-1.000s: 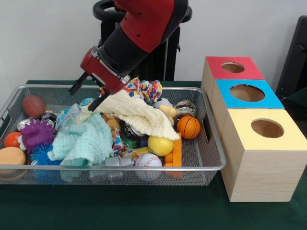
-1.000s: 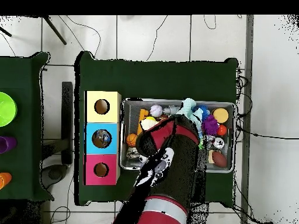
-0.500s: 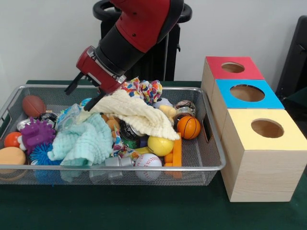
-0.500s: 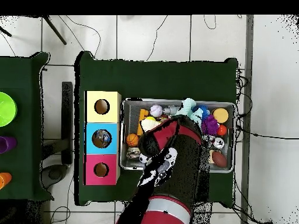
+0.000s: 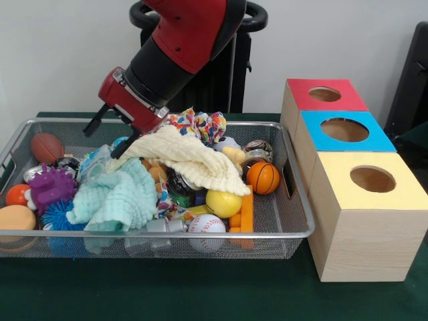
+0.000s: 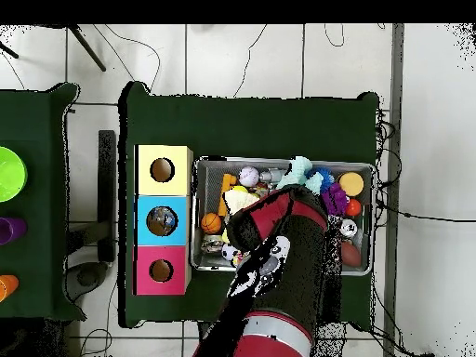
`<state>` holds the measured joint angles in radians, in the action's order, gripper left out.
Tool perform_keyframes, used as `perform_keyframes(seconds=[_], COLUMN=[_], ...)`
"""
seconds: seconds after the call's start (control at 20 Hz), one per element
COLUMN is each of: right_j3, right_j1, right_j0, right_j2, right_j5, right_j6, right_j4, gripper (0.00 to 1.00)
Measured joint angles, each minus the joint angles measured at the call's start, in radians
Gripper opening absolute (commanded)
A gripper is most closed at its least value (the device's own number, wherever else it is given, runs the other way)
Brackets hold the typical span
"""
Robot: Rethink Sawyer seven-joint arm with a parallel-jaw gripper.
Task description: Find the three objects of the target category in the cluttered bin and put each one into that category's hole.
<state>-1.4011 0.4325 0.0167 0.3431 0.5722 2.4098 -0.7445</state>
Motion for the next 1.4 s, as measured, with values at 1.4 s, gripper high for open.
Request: perform_keyframes(seconds=[1.4], right_j3=[0.0], right_j1=[-0.004], right_j0=[0.005], right_j2=[0.0], right_j5=[-0.018], right_j6=[0.0], right_j4=[0.0], gripper=[1.0])
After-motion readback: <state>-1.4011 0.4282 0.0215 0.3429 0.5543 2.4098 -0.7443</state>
